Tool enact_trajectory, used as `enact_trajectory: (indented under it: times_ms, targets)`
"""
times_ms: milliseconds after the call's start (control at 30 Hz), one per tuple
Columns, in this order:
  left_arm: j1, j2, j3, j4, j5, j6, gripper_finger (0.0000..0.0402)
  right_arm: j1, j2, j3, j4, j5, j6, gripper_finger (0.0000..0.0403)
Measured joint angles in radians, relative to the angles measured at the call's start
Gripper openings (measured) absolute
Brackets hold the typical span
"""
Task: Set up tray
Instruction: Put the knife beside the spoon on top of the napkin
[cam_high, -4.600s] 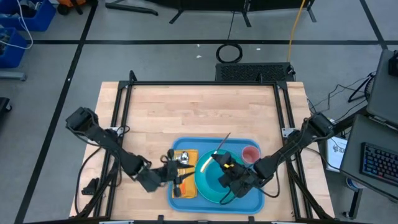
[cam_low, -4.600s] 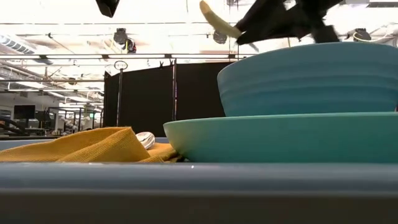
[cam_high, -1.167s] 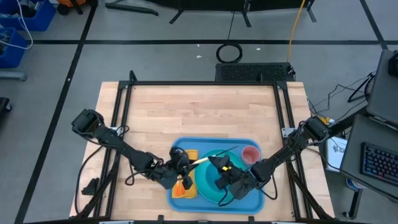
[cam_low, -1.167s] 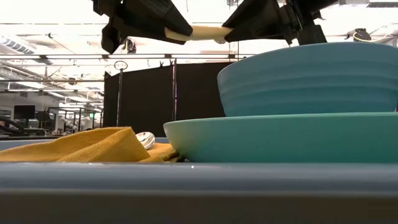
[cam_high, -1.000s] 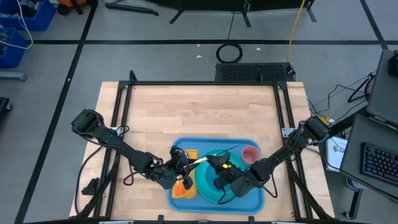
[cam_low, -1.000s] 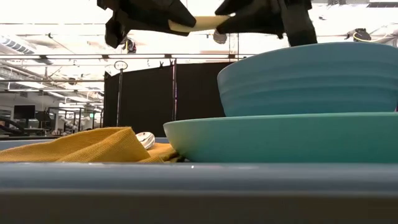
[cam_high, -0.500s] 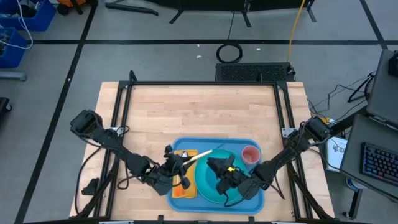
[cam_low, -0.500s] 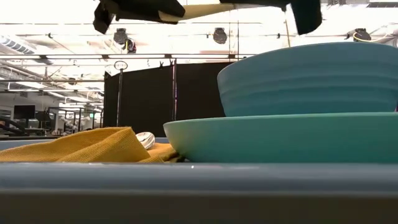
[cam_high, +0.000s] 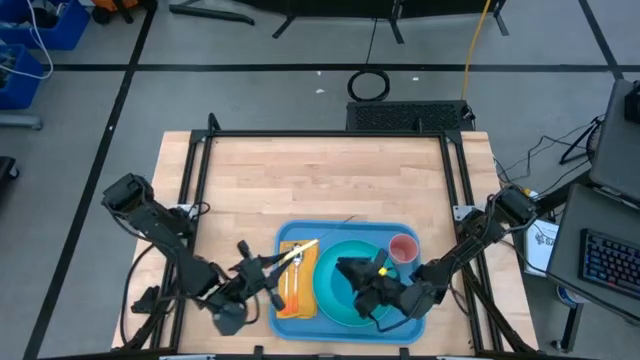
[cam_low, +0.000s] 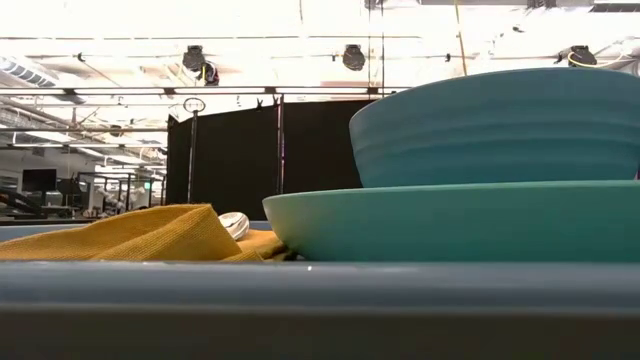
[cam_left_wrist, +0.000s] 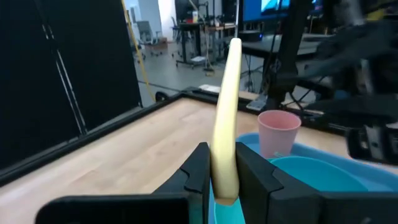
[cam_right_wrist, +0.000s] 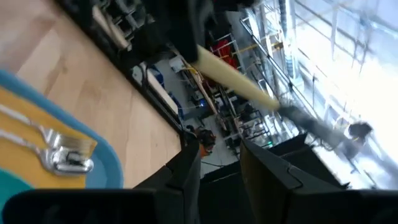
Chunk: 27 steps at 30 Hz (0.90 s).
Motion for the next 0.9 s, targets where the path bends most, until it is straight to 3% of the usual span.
enact_trajectory:
  times_ms: [167, 400, 567, 700, 800, 900]
  targets:
    - [-0.054, -0.019, 0.0, 0.002, -0.075, 0.025, 0.0052, -0.008, -0.1, -0.086, 0.125, -0.076, 0.068, 0.0102]
    - [-0.109, -0.026, 0.0, 0.117, -0.139, 0.131, 0.0052, -0.015, -0.335, -0.264, 0.274, -0.401, 0.329, 0.01]
    - [-0.1, -0.025, 0.0, 0.24, 0.005, 0.226, 0.0052, -0.06, -0.453, -0.364, 0.273, -0.645, 0.575, 0.0098]
    - [-0.067, -0.025, 0.0, 0.31, 0.181, 0.242, 0.0052, -0.101, -0.503, -0.394, 0.314, -0.835, 0.797, 0.0098]
    - [-0.057, -0.021, 0.0, 0.324, 0.196, 0.24, 0.0052, -0.117, -0.529, -0.406, 0.311, -0.864, 0.948, 0.0098]
    - [-0.053, -0.007, 0.0, 0.327, 0.219, 0.221, 0.0052, -0.116, -0.529, -0.429, 0.295, -0.865, 0.96, 0.0098]
